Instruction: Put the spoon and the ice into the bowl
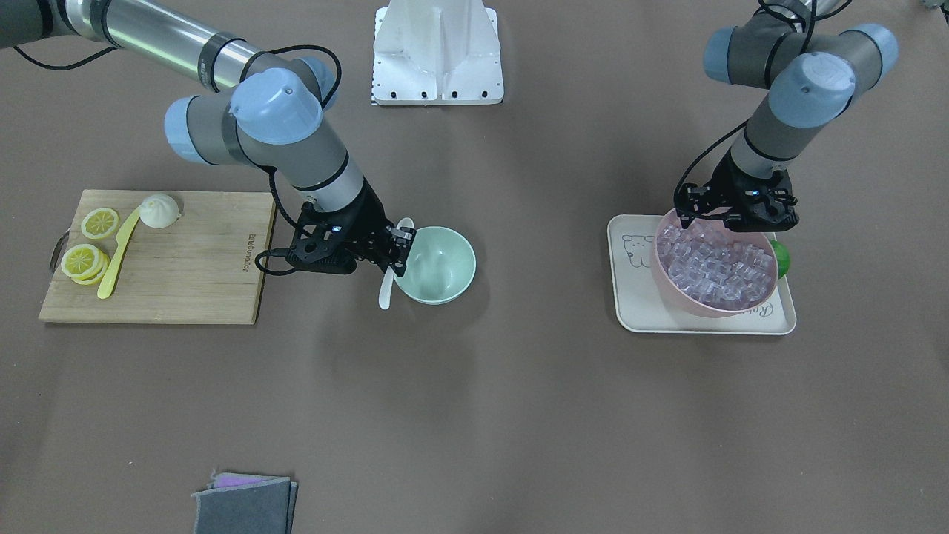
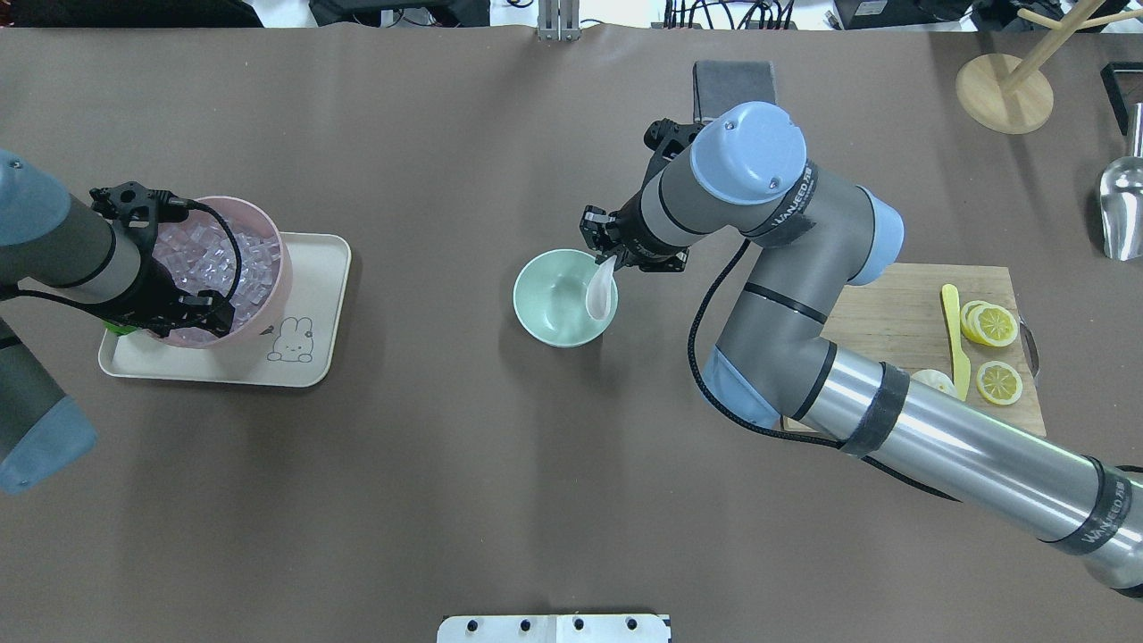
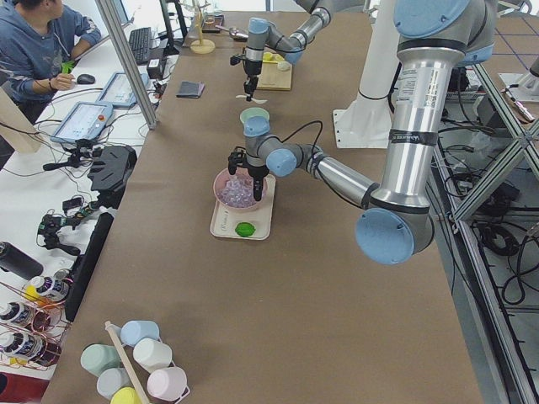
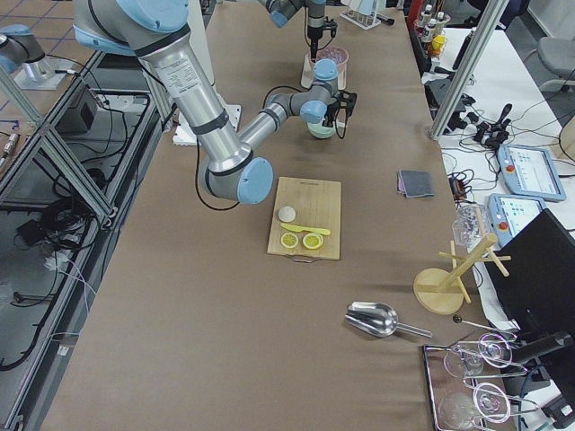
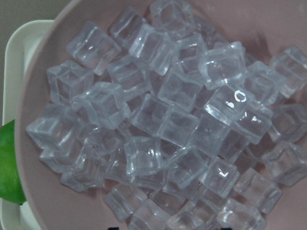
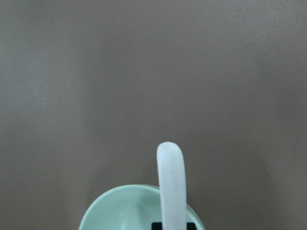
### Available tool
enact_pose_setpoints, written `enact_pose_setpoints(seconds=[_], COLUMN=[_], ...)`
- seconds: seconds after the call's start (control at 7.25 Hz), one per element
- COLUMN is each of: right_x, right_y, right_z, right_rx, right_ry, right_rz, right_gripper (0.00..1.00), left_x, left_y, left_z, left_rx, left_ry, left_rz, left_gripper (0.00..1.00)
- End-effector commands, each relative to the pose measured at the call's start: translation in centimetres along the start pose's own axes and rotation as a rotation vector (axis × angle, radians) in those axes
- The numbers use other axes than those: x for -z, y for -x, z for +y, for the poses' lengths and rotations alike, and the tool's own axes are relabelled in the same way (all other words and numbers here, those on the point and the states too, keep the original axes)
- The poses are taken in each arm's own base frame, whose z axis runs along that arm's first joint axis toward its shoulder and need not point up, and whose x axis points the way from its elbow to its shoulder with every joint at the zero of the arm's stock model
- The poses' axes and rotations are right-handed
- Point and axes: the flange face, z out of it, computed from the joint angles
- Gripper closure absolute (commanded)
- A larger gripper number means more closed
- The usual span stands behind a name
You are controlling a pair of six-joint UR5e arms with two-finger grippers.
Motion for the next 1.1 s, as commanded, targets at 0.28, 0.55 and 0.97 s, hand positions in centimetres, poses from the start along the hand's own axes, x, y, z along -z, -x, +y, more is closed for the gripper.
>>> enact_pose_setpoints(seconds=[0.28,0.55,0.97], right_x=[-2.1,-2.6,-2.0], right_y=[2.5,2.9,4.0], right_z=[0.9,1.6,1.5], right_rx=[-0.084,-0.097,-0.103], right_ry=[-0.13,-0.181,-0.187], right_rz=[0.002,-0.001,-0.019], right_gripper=[1.0,1.0,0.0], left_x=[-0.4,-0.4,-0.3], left_y=[-0.1,-0.1,-0.3], left_z=[-0.1,-0.2,-0.2], left_rx=[-0.001,-0.001,-0.002], left_ry=[0.005,0.006,0.004], left_rz=[-0.004,-0.005,-0.001], left_gripper=[0.26,0.28,0.29])
